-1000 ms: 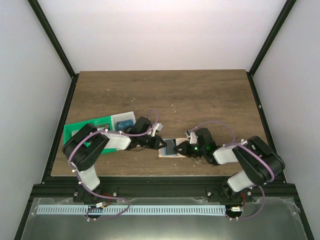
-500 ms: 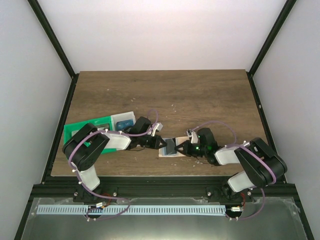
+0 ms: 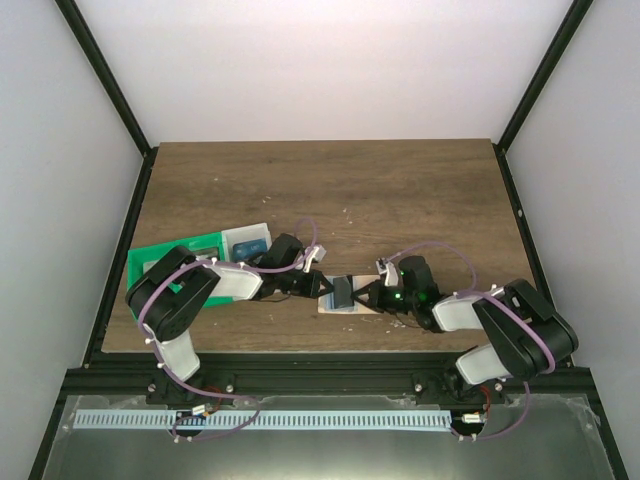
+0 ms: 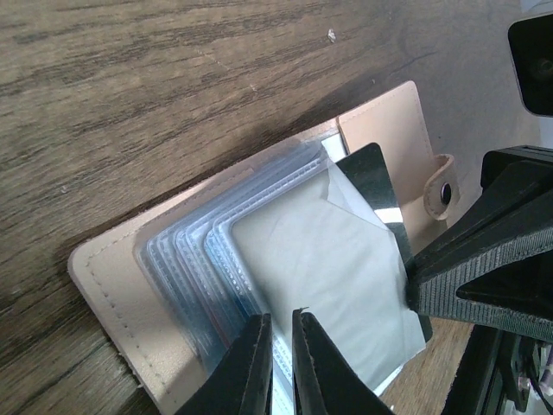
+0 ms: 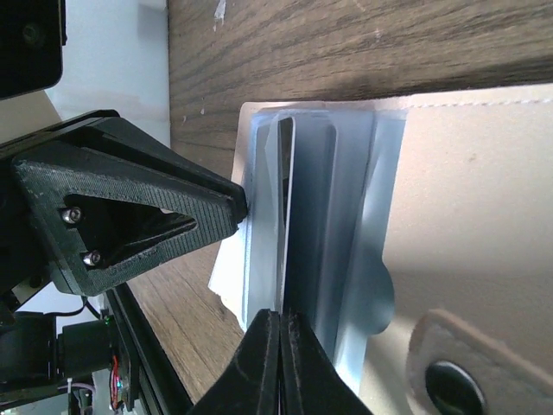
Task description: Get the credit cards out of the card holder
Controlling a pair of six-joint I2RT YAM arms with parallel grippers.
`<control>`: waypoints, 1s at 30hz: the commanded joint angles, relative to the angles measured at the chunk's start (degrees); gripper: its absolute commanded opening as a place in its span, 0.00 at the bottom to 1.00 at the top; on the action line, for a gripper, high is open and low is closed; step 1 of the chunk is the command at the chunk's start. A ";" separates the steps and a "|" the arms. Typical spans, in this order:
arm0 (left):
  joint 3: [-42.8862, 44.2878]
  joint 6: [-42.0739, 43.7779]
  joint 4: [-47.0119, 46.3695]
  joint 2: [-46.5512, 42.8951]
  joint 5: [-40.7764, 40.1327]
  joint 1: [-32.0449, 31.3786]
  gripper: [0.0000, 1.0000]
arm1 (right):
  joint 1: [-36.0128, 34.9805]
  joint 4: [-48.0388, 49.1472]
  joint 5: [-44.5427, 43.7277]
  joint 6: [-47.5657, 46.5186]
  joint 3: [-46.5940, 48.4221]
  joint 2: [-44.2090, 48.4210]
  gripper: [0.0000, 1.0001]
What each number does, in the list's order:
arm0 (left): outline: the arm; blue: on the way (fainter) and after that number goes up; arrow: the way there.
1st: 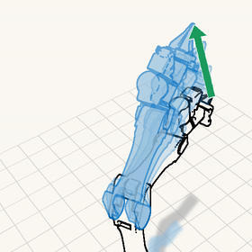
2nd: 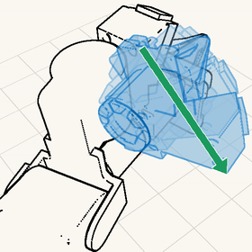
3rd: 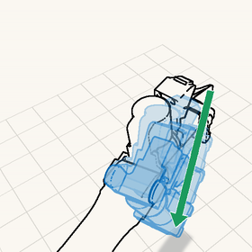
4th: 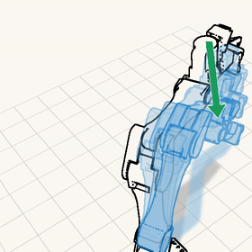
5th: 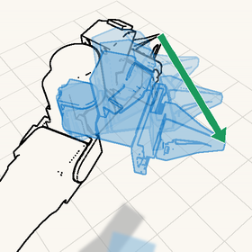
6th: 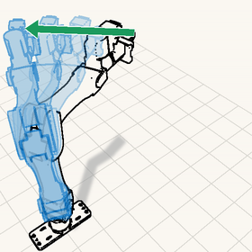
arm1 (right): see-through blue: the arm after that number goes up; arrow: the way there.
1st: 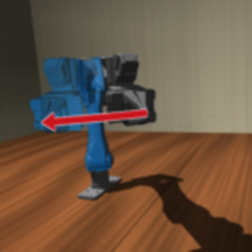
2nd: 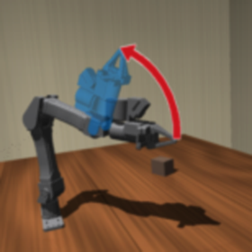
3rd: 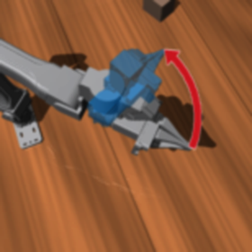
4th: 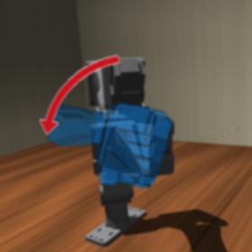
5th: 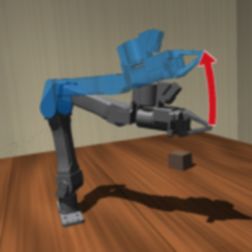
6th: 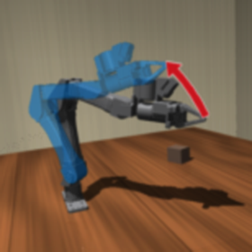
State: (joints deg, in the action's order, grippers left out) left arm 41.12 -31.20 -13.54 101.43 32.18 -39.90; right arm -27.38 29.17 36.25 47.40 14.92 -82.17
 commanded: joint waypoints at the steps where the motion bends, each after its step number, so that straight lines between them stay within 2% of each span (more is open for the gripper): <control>1: -0.43 1.23 2.03 2.16 -2.73 -0.06 0.10 | 1.07 -1.09 -0.17 -0.73 -0.68 0.78 0.01; 8: -0.55 0.66 1.70 1.83 -3.26 -0.03 0.10 | 1.97 -2.94 -0.82 -1.39 -1.18 1.03 0.04; 14: -0.34 0.44 1.67 2.00 -3.67 -0.01 0.10 | 2.02 0.25 1.41 -0.94 -1.73 -1.26 0.00; 17: -0.26 0.63 2.00 2.07 -3.83 -0.01 0.10 | 2.21 0.76 1.72 -0.49 -1.41 -1.61 0.10; 20: 0.04 0.70 2.03 2.26 -3.75 0.00 0.10 | 2.46 1.33 2.36 -0.28 -1.19 -1.76 0.01; 30: 1.01 0.83 2.42 2.65 -3.70 -0.01 0.11 | 4.25 1.15 3.42 -0.08 -2.53 0.42 0.00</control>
State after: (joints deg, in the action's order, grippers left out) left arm 41.91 -31.27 -13.93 102.06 31.05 -39.90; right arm -23.90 30.04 38.35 47.64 12.67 -82.74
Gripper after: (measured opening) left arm 0.105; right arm 0.010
